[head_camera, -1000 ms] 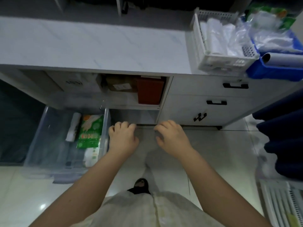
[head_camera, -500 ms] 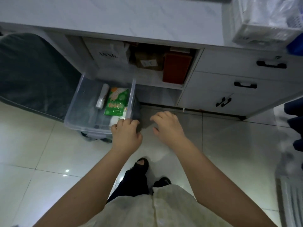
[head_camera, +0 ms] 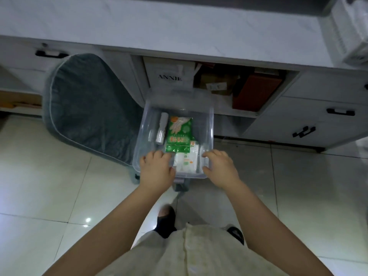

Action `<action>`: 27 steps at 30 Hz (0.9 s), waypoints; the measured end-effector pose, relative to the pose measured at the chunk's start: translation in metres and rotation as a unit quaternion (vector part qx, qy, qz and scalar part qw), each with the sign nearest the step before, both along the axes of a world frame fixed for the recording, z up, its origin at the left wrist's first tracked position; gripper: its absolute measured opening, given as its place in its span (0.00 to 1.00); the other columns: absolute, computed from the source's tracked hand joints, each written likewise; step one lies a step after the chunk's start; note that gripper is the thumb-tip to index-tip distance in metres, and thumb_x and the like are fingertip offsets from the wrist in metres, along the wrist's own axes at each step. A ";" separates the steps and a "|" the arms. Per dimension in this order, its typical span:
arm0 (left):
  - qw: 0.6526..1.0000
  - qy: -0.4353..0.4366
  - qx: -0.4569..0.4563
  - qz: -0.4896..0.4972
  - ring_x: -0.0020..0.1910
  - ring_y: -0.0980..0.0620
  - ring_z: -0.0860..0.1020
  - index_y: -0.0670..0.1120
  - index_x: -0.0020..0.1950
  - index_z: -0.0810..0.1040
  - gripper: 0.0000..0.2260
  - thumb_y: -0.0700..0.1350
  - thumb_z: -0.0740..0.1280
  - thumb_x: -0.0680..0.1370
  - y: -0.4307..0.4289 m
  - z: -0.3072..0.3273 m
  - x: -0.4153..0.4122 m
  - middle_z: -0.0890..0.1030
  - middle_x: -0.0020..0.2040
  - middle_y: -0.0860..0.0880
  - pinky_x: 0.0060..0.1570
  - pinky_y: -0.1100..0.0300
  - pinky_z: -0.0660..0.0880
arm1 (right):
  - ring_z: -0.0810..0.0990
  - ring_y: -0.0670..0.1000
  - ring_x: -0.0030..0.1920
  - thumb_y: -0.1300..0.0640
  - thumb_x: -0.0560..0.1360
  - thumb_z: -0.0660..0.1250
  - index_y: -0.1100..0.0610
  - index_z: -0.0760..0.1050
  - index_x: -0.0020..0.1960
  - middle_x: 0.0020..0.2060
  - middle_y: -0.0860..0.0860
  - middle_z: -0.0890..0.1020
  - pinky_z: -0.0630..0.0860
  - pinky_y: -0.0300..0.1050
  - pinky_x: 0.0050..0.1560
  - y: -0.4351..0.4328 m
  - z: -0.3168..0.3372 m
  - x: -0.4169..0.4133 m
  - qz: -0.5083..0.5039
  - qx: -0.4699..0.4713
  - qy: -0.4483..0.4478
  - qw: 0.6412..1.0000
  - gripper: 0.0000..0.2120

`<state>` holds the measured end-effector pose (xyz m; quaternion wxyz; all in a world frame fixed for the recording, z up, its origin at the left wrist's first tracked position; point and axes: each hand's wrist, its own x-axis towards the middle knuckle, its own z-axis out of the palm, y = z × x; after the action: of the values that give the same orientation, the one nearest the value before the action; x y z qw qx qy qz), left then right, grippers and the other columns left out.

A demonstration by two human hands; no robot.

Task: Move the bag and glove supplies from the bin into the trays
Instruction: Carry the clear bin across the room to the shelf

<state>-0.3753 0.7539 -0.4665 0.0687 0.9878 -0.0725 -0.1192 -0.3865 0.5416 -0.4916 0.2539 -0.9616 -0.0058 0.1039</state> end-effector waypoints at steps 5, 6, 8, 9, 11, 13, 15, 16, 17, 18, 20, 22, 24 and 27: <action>0.996 0.074 -0.041 0.029 0.66 0.45 0.67 0.52 0.68 0.70 0.20 0.49 0.63 0.76 0.055 -0.028 0.028 0.73 0.66 0.48 0.64 0.48 0.63 | 0.71 0.55 0.62 0.63 0.70 0.72 0.53 0.75 0.60 0.59 0.52 0.76 0.70 0.50 0.62 0.036 -0.029 0.019 -0.147 0.177 0.095 0.969 0.20; 0.994 0.088 -0.051 0.038 0.66 0.44 0.67 0.52 0.68 0.70 0.20 0.48 0.64 0.76 0.061 -0.035 0.036 0.73 0.66 0.47 0.64 0.48 0.64 | 0.72 0.54 0.61 0.63 0.70 0.72 0.53 0.75 0.60 0.59 0.52 0.76 0.70 0.49 0.61 0.037 -0.035 0.024 -0.167 0.184 0.100 0.963 0.20; 0.989 0.110 -0.078 0.055 0.66 0.42 0.67 0.50 0.69 0.70 0.22 0.47 0.66 0.75 0.071 -0.051 0.058 0.73 0.67 0.45 0.62 0.47 0.67 | 0.73 0.53 0.60 0.65 0.70 0.71 0.54 0.75 0.61 0.59 0.53 0.76 0.70 0.45 0.58 0.037 -0.048 0.035 -0.219 0.203 0.103 0.949 0.20; 0.986 0.120 -0.094 0.063 0.66 0.41 0.67 0.49 0.70 0.69 0.23 0.47 0.67 0.75 0.075 -0.059 0.072 0.72 0.67 0.44 0.62 0.46 0.68 | 0.73 0.52 0.60 0.66 0.70 0.71 0.55 0.75 0.61 0.59 0.53 0.76 0.69 0.43 0.56 0.035 -0.055 0.043 -0.246 0.212 0.098 0.941 0.21; 0.980 0.132 -0.125 0.082 0.67 0.39 0.65 0.49 0.73 0.64 0.29 0.46 0.69 0.74 0.086 -0.076 0.102 0.68 0.70 0.41 0.63 0.45 0.68 | 0.73 0.51 0.61 0.68 0.71 0.69 0.55 0.74 0.64 0.62 0.52 0.74 0.70 0.42 0.57 0.029 -0.069 0.057 -0.303 0.238 0.092 0.918 0.22; 0.972 0.138 -0.152 0.112 0.68 0.38 0.64 0.51 0.76 0.58 0.34 0.46 0.70 0.73 0.099 -0.095 0.132 0.66 0.71 0.41 0.64 0.45 0.67 | 0.72 0.52 0.64 0.70 0.72 0.67 0.53 0.71 0.68 0.66 0.52 0.72 0.72 0.48 0.62 0.020 -0.086 0.072 -0.348 0.267 0.091 0.894 0.26; 0.941 0.166 -0.229 0.186 0.69 0.39 0.66 0.52 0.77 0.55 0.38 0.45 0.71 0.72 0.110 -0.117 0.158 0.66 0.72 0.42 0.65 0.47 0.67 | 0.74 0.53 0.64 0.69 0.72 0.67 0.51 0.66 0.72 0.67 0.53 0.72 0.73 0.52 0.64 0.008 -0.106 0.086 -0.393 0.272 0.098 0.873 0.31; 0.910 0.192 -0.278 0.238 0.69 0.40 0.66 0.52 0.77 0.53 0.39 0.44 0.72 0.72 0.114 -0.129 0.167 0.65 0.73 0.42 0.65 0.49 0.68 | 0.75 0.54 0.63 0.67 0.72 0.68 0.51 0.63 0.73 0.68 0.53 0.72 0.74 0.53 0.63 0.002 -0.116 0.091 -0.410 0.264 0.118 0.865 0.33; 0.872 0.226 -0.319 0.294 0.69 0.41 0.67 0.53 0.78 0.52 0.41 0.43 0.73 0.72 0.116 -0.139 0.173 0.64 0.74 0.43 0.66 0.48 0.68 | 0.75 0.55 0.62 0.66 0.72 0.69 0.50 0.62 0.74 0.67 0.53 0.72 0.75 0.52 0.60 -0.004 -0.126 0.094 -0.418 0.255 0.147 0.859 0.34; 0.832 0.267 -0.346 0.342 0.68 0.40 0.69 0.54 0.77 0.52 0.41 0.43 0.73 0.72 0.118 -0.148 0.176 0.65 0.74 0.43 0.65 0.45 0.69 | 0.76 0.54 0.59 0.65 0.71 0.70 0.51 0.62 0.74 0.65 0.53 0.73 0.77 0.49 0.55 -0.009 -0.136 0.095 -0.420 0.248 0.181 0.854 0.35; 0.761 0.349 -0.378 0.396 0.63 0.38 0.73 0.54 0.76 0.55 0.38 0.39 0.72 0.73 0.120 -0.163 0.174 0.69 0.70 0.42 0.60 0.38 0.73 | 0.77 0.51 0.48 0.65 0.70 0.71 0.50 0.66 0.71 0.57 0.51 0.77 0.75 0.42 0.41 -0.012 -0.153 0.091 -0.408 0.260 0.254 0.838 0.32; 0.724 0.401 -0.399 0.396 0.62 0.38 0.73 0.55 0.75 0.59 0.36 0.32 0.68 0.73 0.122 -0.173 0.163 0.70 0.69 0.42 0.52 0.37 0.77 | 0.77 0.50 0.46 0.68 0.71 0.69 0.47 0.67 0.69 0.56 0.50 0.77 0.76 0.44 0.37 -0.010 -0.168 0.084 -0.411 0.306 0.302 0.804 0.32; 0.719 0.409 -0.410 0.384 0.64 0.37 0.71 0.59 0.75 0.58 0.40 0.25 0.63 0.72 0.123 -0.176 0.153 0.66 0.71 0.44 0.46 0.39 0.79 | 0.78 0.53 0.53 0.74 0.69 0.64 0.44 0.67 0.69 0.61 0.53 0.76 0.79 0.54 0.47 -0.008 -0.175 0.078 -0.419 0.349 0.306 0.781 0.36; 0.721 0.389 -0.439 0.368 0.64 0.36 0.70 0.63 0.75 0.57 0.44 0.21 0.57 0.71 0.125 -0.171 0.153 0.63 0.74 0.45 0.46 0.37 0.79 | 0.73 0.57 0.62 0.78 0.68 0.59 0.45 0.65 0.71 0.66 0.53 0.72 0.78 0.58 0.54 -0.011 -0.165 0.079 -0.424 0.353 0.279 0.786 0.40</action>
<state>-0.2222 0.8788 -0.6374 0.5553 0.6626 0.2860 -0.4133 -0.3071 0.5311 -0.6562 0.5848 -0.6400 0.4369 0.2399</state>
